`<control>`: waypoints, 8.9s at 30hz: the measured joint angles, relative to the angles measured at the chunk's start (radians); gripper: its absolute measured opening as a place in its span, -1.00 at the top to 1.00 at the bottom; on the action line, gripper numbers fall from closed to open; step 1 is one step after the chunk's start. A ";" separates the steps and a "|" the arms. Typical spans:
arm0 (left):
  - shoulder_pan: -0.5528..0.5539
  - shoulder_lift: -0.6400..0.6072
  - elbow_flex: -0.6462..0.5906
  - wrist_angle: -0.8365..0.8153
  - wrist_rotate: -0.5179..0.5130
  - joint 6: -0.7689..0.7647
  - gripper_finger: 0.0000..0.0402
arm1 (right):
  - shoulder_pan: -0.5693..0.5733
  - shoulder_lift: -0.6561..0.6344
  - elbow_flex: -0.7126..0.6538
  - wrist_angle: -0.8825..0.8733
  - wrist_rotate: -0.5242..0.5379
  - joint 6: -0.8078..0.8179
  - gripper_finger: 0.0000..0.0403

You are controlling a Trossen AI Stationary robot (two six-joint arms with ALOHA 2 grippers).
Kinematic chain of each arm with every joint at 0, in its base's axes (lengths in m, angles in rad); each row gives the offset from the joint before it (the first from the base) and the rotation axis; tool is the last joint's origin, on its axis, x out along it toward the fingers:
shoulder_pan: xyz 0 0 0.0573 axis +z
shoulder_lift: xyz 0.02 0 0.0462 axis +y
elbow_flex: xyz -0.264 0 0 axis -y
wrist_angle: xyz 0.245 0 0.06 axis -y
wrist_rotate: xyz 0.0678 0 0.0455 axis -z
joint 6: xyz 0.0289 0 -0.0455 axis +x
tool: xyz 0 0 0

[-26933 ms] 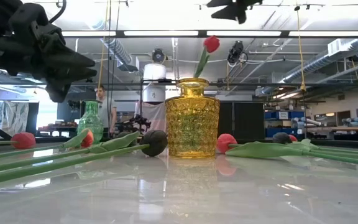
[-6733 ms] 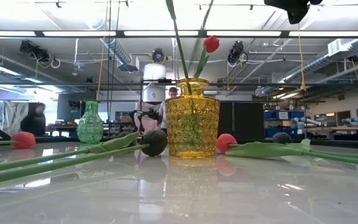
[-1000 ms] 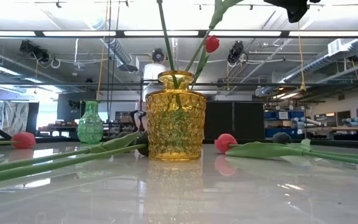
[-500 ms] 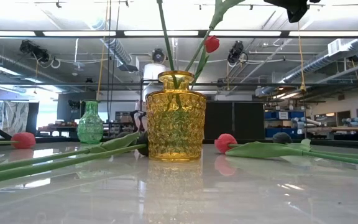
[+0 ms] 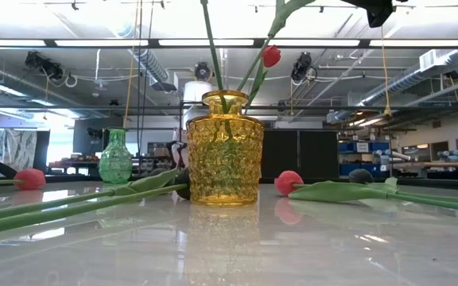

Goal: Sort flowers into vase by color
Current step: Put the bottom pink flower into the blue vase

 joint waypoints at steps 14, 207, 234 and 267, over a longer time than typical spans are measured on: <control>-0.059 0.047 0.000 0.258 0.155 0.441 0.36 | 0.000 0.000 0.000 0.002 0.000 0.000 -0.01; 0.842 -0.049 -0.228 1.031 0.176 1.031 0.97 | 0.000 0.000 0.000 0.054 0.000 0.000 -0.01; 1.297 0.240 -0.229 1.684 1.101 1.034 0.97 | 0.000 0.000 0.000 0.054 0.000 0.000 -0.01; 1.269 0.387 -0.229 1.859 1.265 0.950 0.97 | 0.000 0.000 0.000 0.054 0.000 0.000 -0.01</control>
